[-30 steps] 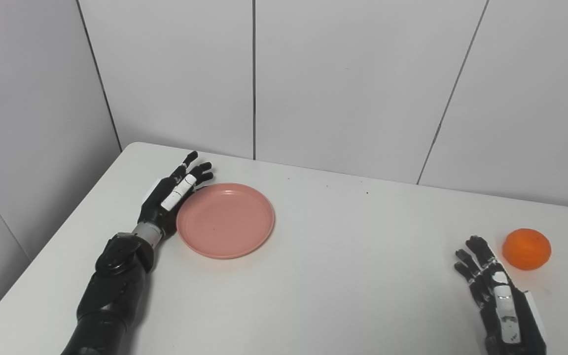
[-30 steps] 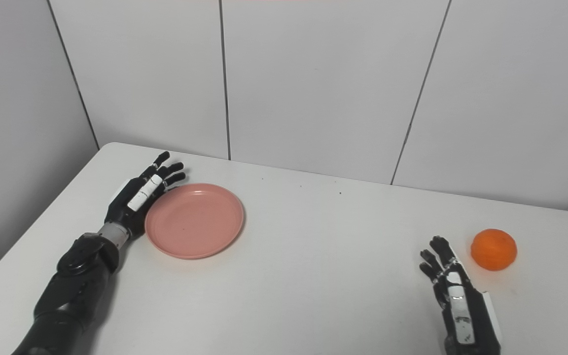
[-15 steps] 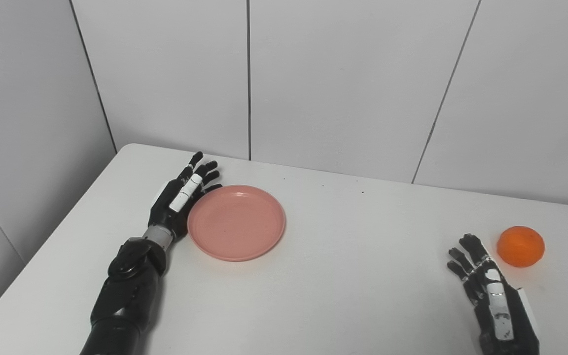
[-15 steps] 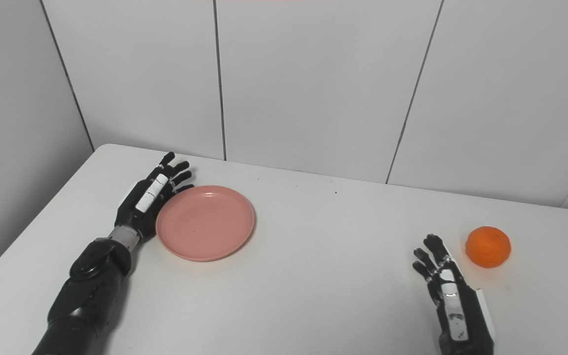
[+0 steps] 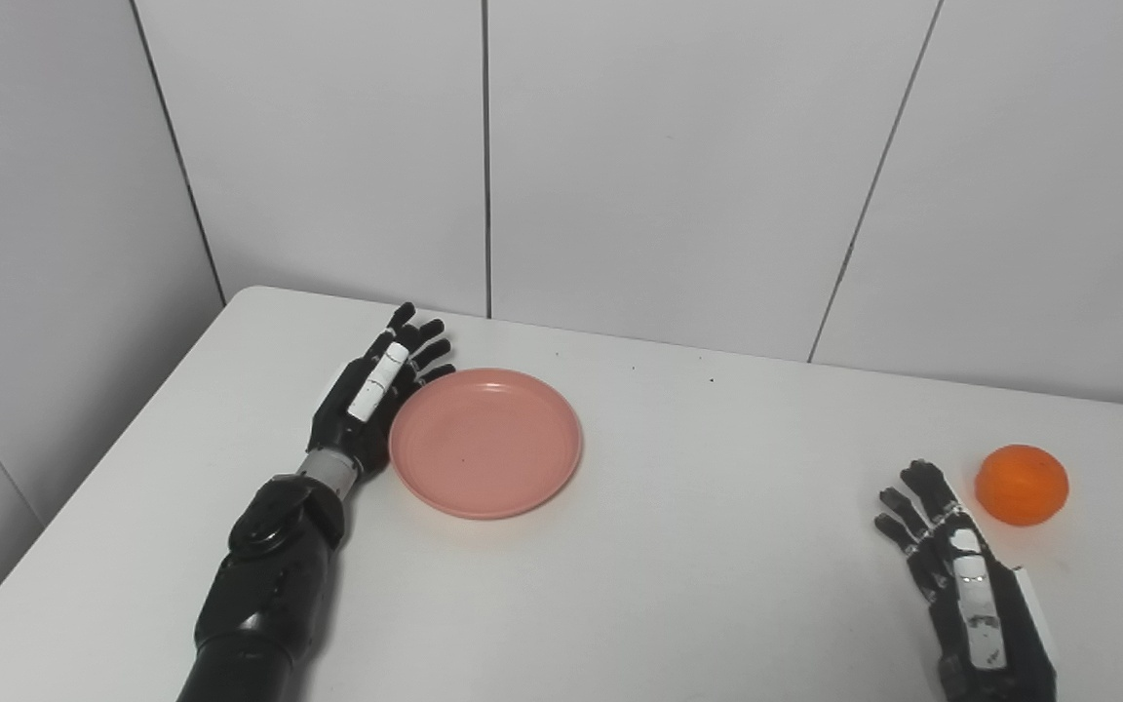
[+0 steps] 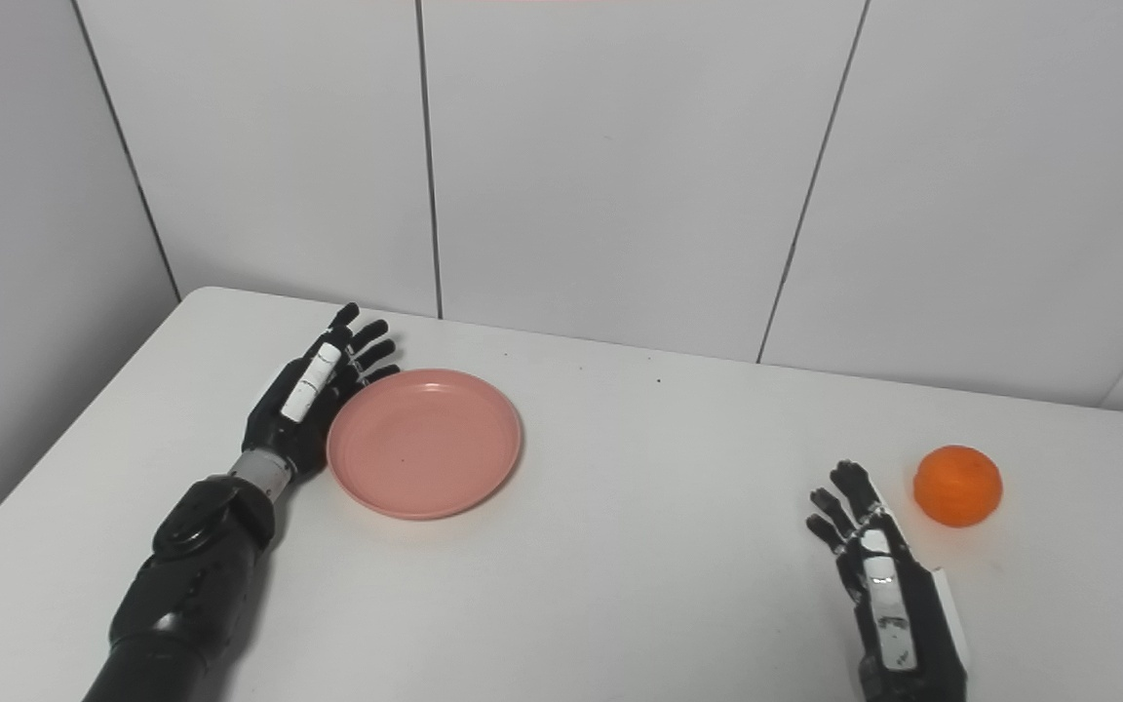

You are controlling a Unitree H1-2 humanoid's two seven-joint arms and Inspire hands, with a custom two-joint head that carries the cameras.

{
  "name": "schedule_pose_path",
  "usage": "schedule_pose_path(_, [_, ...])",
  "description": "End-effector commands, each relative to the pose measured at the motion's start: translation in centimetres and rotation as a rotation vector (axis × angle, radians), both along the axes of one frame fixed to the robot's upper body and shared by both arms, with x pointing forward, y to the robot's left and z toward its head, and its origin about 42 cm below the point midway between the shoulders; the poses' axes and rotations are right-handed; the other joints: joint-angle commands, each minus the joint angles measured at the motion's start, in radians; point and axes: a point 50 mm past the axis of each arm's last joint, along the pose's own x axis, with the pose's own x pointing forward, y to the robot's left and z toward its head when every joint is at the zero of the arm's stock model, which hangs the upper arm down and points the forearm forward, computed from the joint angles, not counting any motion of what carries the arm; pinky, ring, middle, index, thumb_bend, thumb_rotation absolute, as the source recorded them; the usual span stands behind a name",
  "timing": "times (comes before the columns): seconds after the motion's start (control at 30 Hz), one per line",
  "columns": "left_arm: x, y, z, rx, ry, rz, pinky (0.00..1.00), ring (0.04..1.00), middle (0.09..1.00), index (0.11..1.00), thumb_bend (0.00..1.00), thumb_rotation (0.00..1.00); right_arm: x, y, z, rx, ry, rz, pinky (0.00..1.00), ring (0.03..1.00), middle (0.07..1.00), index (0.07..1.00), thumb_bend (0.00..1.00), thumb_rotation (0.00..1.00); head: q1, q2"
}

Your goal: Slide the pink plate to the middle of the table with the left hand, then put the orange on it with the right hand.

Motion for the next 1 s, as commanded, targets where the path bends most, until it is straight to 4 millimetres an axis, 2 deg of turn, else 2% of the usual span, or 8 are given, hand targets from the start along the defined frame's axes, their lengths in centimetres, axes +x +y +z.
schedule_pose_path(0.0, [-0.3,-0.7,-1.0,-0.012,0.053,-0.02,0.82,0.901,0.894,1.0,0.82,0.59,-2.8,1.7,-4.4,0.057,0.158,0.006,0.88,0.896,0.939,0.909,0.8,0.89,-0.001,0.002])
schedule_pose_path(0.13, [-0.3,-1.1,-1.2,-0.029,0.057,-0.027,0.83,0.895,0.896,1.0,0.83,0.59,-2.8,1.7,-4.4,0.059,0.159,0.008,0.88,0.898,0.941,0.911,0.81,0.88,-0.001,0.004])
schedule_pose_path(0.43, [-0.6,-2.1,-1.6,-0.015,0.074,-0.049,0.81,0.893,0.91,0.995,0.8,0.6,-2.9,1.7,-4.2,0.056,0.156,0.008,0.88,0.894,0.936,0.904,0.8,0.88,-0.004,0.006])
schedule_pose_path(0.67, [-0.8,-3.1,-2.0,-0.029,0.09,-0.072,0.81,0.893,0.906,0.985,0.86,0.54,-3.0,1.8,-4.1,0.053,0.159,0.004,0.88,0.892,0.935,0.906,0.8,0.87,-0.015,0.015])
schedule_pose_path(0.8, [-1.0,-3.9,-2.3,-0.011,0.09,-0.078,0.79,0.891,0.902,0.978,0.9,0.54,-3.0,1.8,-4.1,0.048,0.161,0.002,0.88,0.892,0.935,0.903,0.81,0.87,-0.017,0.017])
schedule_pose_path(0.97, [-1.3,-4.8,-2.4,-0.009,0.104,-0.075,0.78,0.878,0.881,0.97,0.87,0.54,-3.0,2.0,-4.0,0.048,0.161,0.001,0.87,0.889,0.931,0.9,0.81,0.88,-0.028,0.022])
